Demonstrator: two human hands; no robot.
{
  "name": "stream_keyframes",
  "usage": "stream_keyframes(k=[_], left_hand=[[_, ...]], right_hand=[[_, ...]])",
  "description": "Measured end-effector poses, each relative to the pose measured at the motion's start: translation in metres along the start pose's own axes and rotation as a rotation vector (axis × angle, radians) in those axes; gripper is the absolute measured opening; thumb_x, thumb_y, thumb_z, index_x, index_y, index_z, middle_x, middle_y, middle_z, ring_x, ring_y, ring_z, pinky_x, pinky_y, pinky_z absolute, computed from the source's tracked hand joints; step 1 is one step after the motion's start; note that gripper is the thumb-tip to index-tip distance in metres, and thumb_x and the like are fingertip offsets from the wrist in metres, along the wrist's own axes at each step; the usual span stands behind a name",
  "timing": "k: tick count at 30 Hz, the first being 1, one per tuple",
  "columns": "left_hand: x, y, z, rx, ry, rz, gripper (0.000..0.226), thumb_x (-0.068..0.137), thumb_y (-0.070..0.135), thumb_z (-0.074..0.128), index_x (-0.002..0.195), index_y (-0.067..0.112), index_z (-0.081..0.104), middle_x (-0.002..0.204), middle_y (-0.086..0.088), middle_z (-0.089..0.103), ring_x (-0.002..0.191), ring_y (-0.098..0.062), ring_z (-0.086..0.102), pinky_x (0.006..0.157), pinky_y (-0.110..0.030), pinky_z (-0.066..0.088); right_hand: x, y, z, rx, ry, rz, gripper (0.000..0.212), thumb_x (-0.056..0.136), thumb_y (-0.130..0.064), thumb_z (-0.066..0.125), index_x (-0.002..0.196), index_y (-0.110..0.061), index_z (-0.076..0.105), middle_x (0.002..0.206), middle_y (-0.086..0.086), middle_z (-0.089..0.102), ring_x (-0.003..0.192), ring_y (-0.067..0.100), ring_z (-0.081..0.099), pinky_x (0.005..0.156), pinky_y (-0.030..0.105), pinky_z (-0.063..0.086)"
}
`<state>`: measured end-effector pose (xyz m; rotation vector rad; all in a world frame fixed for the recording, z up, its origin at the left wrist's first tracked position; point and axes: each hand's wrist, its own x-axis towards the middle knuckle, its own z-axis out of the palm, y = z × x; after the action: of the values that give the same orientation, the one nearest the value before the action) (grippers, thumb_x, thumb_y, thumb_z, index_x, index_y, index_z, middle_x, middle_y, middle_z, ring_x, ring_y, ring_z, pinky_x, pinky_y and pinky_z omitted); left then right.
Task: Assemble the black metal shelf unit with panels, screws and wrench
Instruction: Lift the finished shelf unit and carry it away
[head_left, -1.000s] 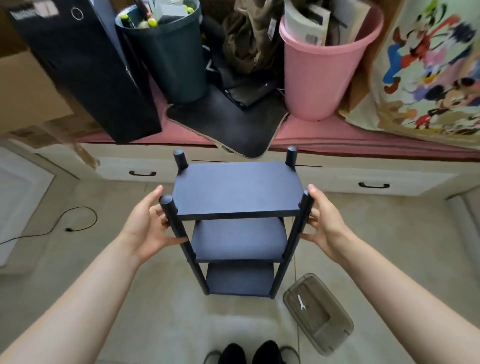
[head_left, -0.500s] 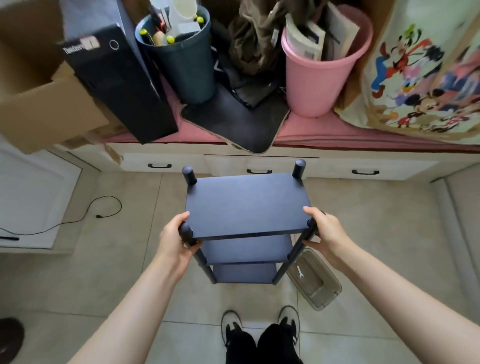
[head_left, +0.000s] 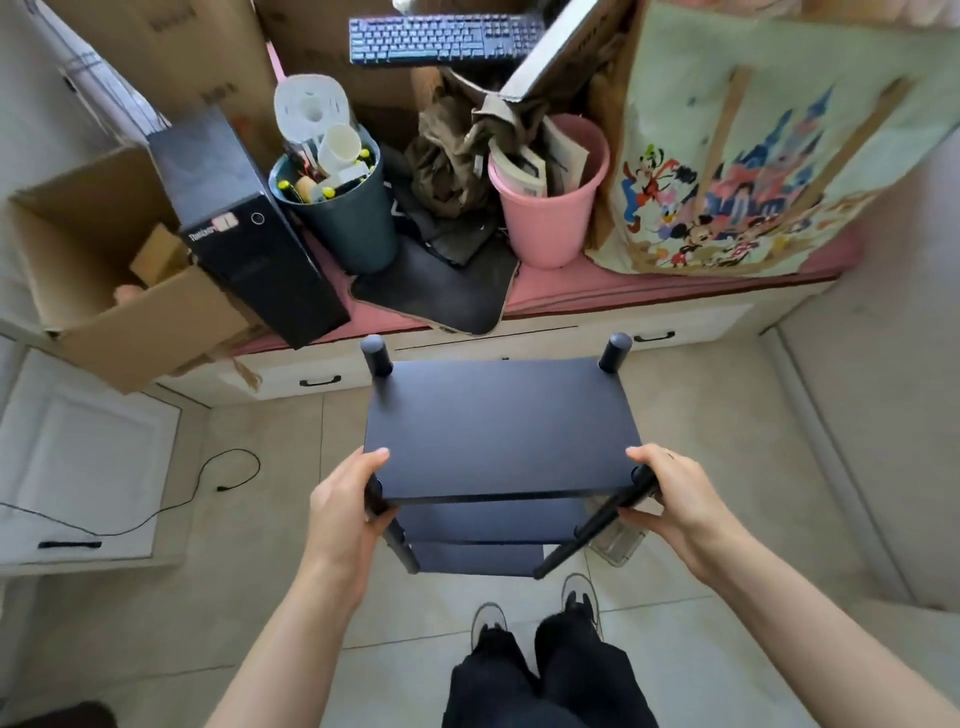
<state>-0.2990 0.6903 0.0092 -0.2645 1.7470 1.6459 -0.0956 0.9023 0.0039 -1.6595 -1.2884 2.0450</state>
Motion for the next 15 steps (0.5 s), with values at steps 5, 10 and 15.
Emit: stream_keyframes(k=[5, 10, 15], left_hand=[[-0.038, 0.013, 0.014, 0.068, -0.078, 0.021, 0.016, 0.092, 0.016, 0.062, 0.079, 0.018, 0.071, 0.084, 0.001, 0.066, 0.087, -0.017, 0.059, 0.090, -0.043, 0.054], [-0.063, 0.012, 0.049, 0.161, -0.209, 0.037, 0.017, 0.090, 0.016, 0.061, 0.075, 0.015, 0.066, 0.077, -0.001, 0.055, 0.079, -0.018, 0.050, 0.087, -0.043, 0.055], [-0.085, 0.000, 0.106, 0.220, -0.286, 0.047, 0.012, 0.091, 0.015, 0.060, 0.080, 0.010, 0.060, 0.082, -0.006, 0.050, 0.080, -0.019, 0.046, 0.082, -0.041, 0.055]], right_hand=[[-0.059, 0.007, -0.028, 0.125, 0.080, -0.036, 0.024, 0.096, -0.015, 0.051, 0.073, -0.016, 0.055, 0.053, -0.013, 0.057, 0.047, -0.004, 0.054, 0.075, 0.041, 0.052], [-0.089, 0.012, -0.067, 0.251, 0.214, -0.049, 0.025, 0.095, -0.015, 0.051, 0.070, -0.019, 0.053, 0.051, -0.014, 0.053, 0.045, -0.004, 0.050, 0.078, 0.043, 0.050], [-0.107, 0.014, -0.125, 0.322, 0.325, -0.055, 0.031, 0.094, -0.015, 0.052, 0.064, -0.018, 0.048, 0.051, -0.011, 0.048, 0.045, -0.002, 0.049, 0.064, 0.035, 0.049]])
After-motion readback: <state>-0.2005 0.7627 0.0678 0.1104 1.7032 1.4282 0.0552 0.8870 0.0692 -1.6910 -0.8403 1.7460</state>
